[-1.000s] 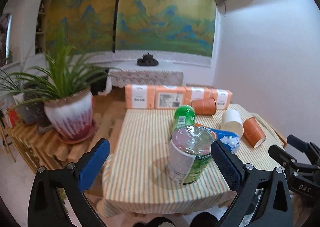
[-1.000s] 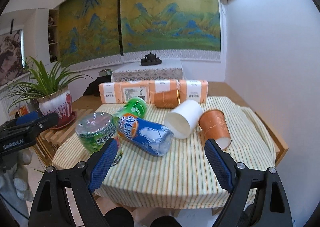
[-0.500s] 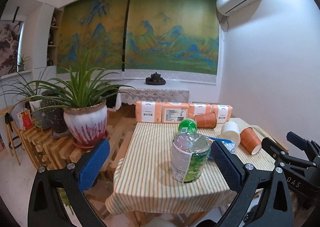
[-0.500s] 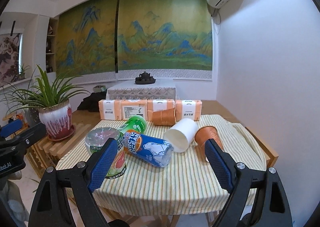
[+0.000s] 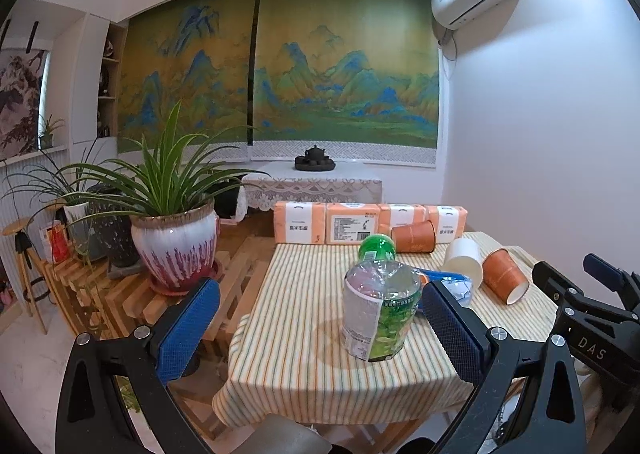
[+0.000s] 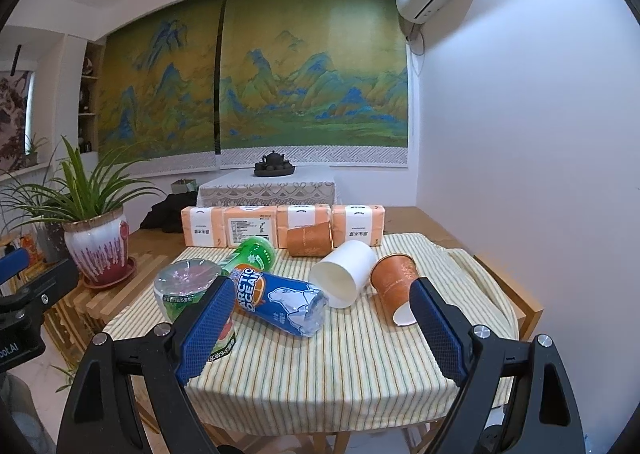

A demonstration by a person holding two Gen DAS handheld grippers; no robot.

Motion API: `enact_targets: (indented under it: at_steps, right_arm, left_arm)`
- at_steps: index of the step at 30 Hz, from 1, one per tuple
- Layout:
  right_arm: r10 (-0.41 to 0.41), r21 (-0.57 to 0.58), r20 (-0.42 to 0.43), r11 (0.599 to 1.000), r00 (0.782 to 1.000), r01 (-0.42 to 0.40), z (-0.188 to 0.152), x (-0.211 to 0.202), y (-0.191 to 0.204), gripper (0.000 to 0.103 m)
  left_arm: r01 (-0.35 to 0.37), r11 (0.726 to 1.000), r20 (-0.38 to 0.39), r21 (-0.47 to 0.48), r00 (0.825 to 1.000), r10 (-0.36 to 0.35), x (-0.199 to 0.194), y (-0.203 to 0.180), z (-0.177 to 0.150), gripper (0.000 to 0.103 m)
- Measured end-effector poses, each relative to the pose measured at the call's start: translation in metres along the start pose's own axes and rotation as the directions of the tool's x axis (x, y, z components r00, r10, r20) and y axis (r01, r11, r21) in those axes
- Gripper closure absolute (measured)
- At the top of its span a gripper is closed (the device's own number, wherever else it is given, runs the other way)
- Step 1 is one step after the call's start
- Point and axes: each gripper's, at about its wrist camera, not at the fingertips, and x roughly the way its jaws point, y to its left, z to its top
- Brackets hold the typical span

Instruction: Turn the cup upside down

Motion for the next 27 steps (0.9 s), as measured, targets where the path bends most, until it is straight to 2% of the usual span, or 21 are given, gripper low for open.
enact_targets:
  at_steps: [27]
  right_arm:
    - [-0.024, 0.012, 0.011, 1.000, 1.000, 0.024, -0.002, 0.005, -0.009, 0.017]
  left_arm:
    - [0.012, 1.000, -0.039, 0.000, 0.999, -0.012, 0.016, -0.006, -0.003, 0.001]
